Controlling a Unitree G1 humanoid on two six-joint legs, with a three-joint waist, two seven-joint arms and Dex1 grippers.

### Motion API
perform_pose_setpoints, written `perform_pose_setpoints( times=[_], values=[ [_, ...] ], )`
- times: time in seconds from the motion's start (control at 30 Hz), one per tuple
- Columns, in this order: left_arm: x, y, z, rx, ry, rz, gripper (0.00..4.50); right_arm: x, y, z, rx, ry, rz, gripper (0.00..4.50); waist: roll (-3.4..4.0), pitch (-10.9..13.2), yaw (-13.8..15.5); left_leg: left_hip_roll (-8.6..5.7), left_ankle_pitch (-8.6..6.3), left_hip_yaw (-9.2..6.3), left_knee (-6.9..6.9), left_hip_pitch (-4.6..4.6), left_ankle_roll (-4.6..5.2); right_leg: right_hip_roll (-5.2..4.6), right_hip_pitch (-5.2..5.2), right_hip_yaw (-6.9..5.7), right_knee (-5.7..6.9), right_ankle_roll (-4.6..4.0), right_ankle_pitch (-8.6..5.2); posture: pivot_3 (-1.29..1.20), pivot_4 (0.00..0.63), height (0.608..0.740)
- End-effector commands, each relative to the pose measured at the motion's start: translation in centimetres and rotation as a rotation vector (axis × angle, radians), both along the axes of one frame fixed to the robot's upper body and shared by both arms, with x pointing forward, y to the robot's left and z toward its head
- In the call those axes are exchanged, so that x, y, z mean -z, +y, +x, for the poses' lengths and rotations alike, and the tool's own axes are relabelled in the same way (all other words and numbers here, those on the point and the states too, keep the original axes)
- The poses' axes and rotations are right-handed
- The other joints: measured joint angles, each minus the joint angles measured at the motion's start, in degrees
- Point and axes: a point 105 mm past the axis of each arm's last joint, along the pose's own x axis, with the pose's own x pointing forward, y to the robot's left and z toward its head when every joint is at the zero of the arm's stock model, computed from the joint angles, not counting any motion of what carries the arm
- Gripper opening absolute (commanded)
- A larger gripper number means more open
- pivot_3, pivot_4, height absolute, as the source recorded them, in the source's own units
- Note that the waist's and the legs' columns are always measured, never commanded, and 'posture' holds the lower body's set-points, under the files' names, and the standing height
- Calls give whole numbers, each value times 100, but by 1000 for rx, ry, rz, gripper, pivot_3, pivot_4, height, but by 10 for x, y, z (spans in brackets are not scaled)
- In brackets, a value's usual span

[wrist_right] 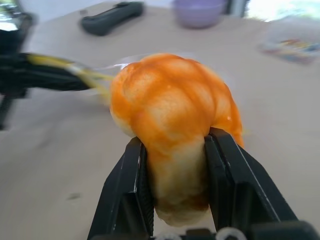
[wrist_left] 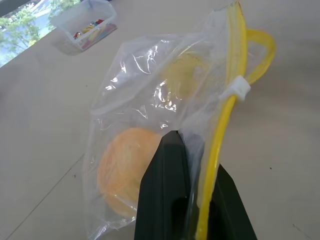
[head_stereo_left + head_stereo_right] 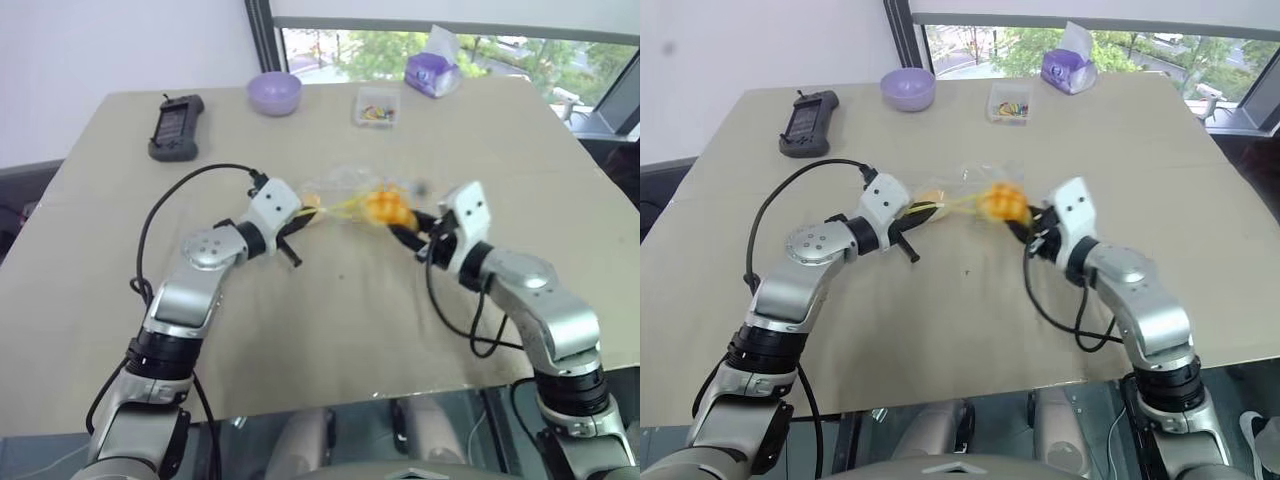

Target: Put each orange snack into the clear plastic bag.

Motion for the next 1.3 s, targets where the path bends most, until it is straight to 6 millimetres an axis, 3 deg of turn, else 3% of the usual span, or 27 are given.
perform_pose_setpoints(
  times=[0.03,0.23,0.43,0.67,0.8,0.87,0.93,1.13,1.23,1.3],
  values=[
    [-12,-7,-4,47,-55,2,0,0,11,1,-1,-6,-11,1445,0,0,12,-1,1,-1,0,-1,-1,0,-1,0,-1,0,0,0,150,740],
    [-14,-10,-9,84,-66,2,0,7,14,10,-4,18,-41,1445,0,0,17,-3,5,-1,0,-3,-9,1,-2,-1,-3,0,0,0,150,740],
    [-8,-22,-31,234,-88,50,0,10,13,22,-15,20,-75,1445,0,0,0,-1,6,2,-2,-4,-10,1,-3,0,-5,-1,0,0,150,740],
    [0,-19,-34,276,-99,98,0,9,23,29,-63,-61,-148,1445,0,0,1,-2,2,2,-2,-4,-5,1,-3,-1,-5,-1,0,0,150,740],
    [1,-19,-38,325,-101,95,0,21,24,40,-72,-159,-314,1445,0,0,-12,-3,2,7,-2,-3,-4,1,-3,1,-6,0,0,0,150,740],
    [4,-18,-40,341,-99,102,0,16,30,36,-120,-169,-253,1445,0,0,-9,-3,2,6,-2,-3,-4,2,-3,-1,-6,-1,0,0,150,740],
    [9,-14,-43,353,-91,113,0,0,36,35,-134,-123,-69,1445,1,1,-29,-1,5,5,-4,-6,-9,3,-6,-1,-7,-1,0,0,150,740],
    [4,-16,-48,390,-101,77,0,-10,49,32,-181,-30,161,1445,1,1,-4,5,1,0,-3,-7,-1,1,-7,-1,-6,-1,0,0,150,740],
    [1,-18,-48,398,-111,68,0,15,53,37,-158,-146,-113,1445,1,1,-7,3,1,1,-3,-6,-1,1,-7,-1,-3,-1,0,0,150,740],
    [-1,-17,-47,397,-119,65,0,20,55,38,-167,-242,-221,1445,2,1,-4,-4,1,4,-2,-6,-2,0,-7,-1,-4,-1,0,0,150,740]
  ],
)
